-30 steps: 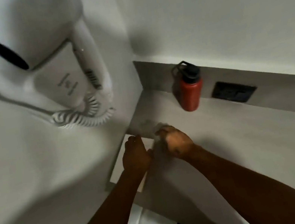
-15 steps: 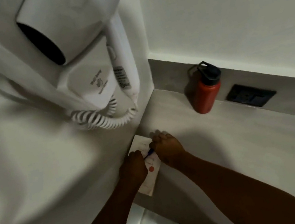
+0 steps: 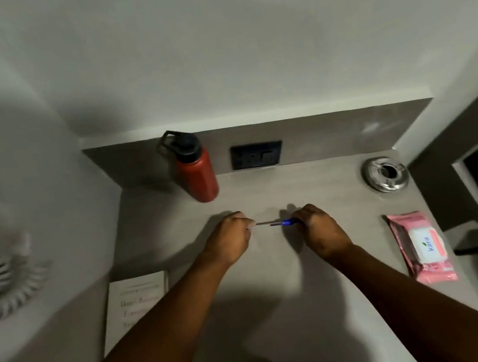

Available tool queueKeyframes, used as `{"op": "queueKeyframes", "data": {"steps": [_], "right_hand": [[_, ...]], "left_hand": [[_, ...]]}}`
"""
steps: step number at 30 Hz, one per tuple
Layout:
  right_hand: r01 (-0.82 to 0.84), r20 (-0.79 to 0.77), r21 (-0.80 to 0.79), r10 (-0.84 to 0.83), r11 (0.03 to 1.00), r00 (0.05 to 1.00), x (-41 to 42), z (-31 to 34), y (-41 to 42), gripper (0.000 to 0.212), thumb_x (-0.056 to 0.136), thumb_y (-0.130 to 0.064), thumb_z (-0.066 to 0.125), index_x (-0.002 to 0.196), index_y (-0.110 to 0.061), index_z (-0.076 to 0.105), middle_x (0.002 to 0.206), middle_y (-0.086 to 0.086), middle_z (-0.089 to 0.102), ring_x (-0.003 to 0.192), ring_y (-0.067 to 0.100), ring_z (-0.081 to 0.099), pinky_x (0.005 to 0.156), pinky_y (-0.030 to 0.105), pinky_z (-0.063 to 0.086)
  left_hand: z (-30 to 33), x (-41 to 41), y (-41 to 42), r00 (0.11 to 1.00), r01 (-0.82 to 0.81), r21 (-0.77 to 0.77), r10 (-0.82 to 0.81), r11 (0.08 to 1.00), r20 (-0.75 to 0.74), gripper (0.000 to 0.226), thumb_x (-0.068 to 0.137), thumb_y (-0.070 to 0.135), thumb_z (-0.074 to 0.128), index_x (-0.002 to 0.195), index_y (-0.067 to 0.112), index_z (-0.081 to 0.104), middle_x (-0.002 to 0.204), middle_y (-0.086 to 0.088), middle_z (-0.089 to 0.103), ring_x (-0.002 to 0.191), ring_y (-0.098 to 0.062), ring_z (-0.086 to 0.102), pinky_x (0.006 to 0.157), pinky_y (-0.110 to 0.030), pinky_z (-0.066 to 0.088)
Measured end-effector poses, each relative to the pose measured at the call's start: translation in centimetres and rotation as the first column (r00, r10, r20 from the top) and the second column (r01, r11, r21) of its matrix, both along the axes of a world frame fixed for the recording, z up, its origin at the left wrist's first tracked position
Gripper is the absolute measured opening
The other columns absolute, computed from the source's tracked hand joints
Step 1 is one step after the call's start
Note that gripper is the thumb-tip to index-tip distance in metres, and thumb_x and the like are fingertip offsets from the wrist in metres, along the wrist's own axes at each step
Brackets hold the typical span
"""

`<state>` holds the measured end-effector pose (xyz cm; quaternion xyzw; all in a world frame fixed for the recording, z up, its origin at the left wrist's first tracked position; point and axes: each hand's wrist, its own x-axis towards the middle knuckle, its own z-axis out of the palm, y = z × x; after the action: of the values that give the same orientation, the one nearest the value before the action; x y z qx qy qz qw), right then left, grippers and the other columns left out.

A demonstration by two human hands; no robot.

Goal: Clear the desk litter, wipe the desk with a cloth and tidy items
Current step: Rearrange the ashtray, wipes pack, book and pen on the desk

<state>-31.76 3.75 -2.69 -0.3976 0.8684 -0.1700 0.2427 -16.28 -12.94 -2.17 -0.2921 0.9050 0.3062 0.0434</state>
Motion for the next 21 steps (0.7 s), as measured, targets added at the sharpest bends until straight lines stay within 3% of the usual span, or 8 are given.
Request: {"op": "queueKeyframes", "data": {"steps": [3,8,12,15,16,18,21], "right_hand": [[0.127,0.026,0.007,-0.127,0.992,0.992,-0.5,-0.9,1.3,0.021,0.102,-0.025,0.047,0.101,-0.013,0.064,0.097,0.002,0.059,0.095,0.027,0.059,0.077,0.031,0.043],[0.121,0.033,0.03,-0.122,0.992,0.992,-0.9,-1.8,2.0,0.024,0.096,-0.012,0.052,0.115,-0.012,0.066,0.117,0.01,0.055,0.105,0.03,0.055,0.085,0.035,0.045],[0.083,-0.061,0.011,-0.083,0.996,0.995,-1.2,-2.8,2.2,0.013,0.097,-0.025,0.054,0.096,-0.018,0.065,0.106,0.003,0.06,0.105,0.027,0.06,0.085,0.032,0.041],[0.022,-0.112,0.04,-0.017,0.999,0.994,-1.4,-2.6,2.3,0.021,0.094,-0.034,0.055,0.106,-0.019,0.065,0.115,0.006,0.059,0.104,0.026,0.058,0.093,0.039,0.045],[0.013,-0.129,0.041,-0.008,0.999,0.992,-1.1,-2.4,2.2,0.025,0.093,-0.036,0.056,0.111,-0.02,0.064,0.118,0.006,0.057,0.106,0.027,0.057,0.097,0.041,0.045],[0.073,-0.066,-0.032,-0.075,0.997,0.995,-0.3,-1.9,1.5,0.032,0.091,-0.019,0.056,0.123,-0.02,0.06,0.124,0.007,0.052,0.111,0.026,0.053,0.094,0.035,0.044],[0.035,-0.038,-0.153,-0.041,0.988,0.998,2.4,-1.3,-1.3,0.043,0.088,-0.006,0.055,0.129,-0.018,0.058,0.127,0.008,0.051,0.112,0.026,0.052,0.089,0.029,0.043]], "left_hand": [[-0.7,-1.8,1.2,0.999,0.029,-0.023,-0.028,0.999,0.033,0.024,0.097,0.019,0.059,0.116,0.009,0.07,0.113,-0.008,0.068,0.102,-0.022,0.064,0.098,-0.031,0.051],[-1.4,-2.7,1.8,0.999,0.028,-0.037,-0.026,0.999,0.04,0.03,0.099,0.025,0.055,0.118,0.008,0.069,0.116,-0.009,0.067,0.105,-0.023,0.061,0.099,-0.03,0.047],[-2.0,-2.5,2.1,0.997,0.074,-0.082,-0.073,0.994,0.021,0.031,0.1,0.024,0.052,0.123,0.01,0.069,0.118,-0.009,0.065,0.11,-0.022,0.056,0.1,-0.025,0.04],[-2.2,-2.1,2.2,0.995,0.1,-0.124,-0.101,0.987,-0.003,0.036,0.097,0.023,0.057,0.13,0.011,0.065,0.123,-0.007,0.062,0.117,-0.023,0.052,0.107,-0.027,0.036],[-2.0,-1.6,2.3,0.996,0.088,-0.125,-0.09,0.988,-0.008,0.038,0.096,0.023,0.058,0.132,0.01,0.063,0.125,-0.007,0.062,0.12,-0.023,0.051,0.109,-0.027,0.035],[-1.6,-0.2,2.6,0.998,0.005,-0.127,-0.012,0.992,-0.054,0.041,0.094,0.025,0.061,0.132,0.009,0.062,0.127,-0.007,0.061,0.122,-0.023,0.052,0.111,-0.027,0.035],[-1.2,4.3,2.7,0.968,-0.229,-0.171,0.206,0.958,-0.144,0.04,0.092,0.029,0.063,0.128,0.01,0.064,0.127,-0.007,0.064,0.12,-0.023,0.056,0.112,-0.031,0.038]]}}
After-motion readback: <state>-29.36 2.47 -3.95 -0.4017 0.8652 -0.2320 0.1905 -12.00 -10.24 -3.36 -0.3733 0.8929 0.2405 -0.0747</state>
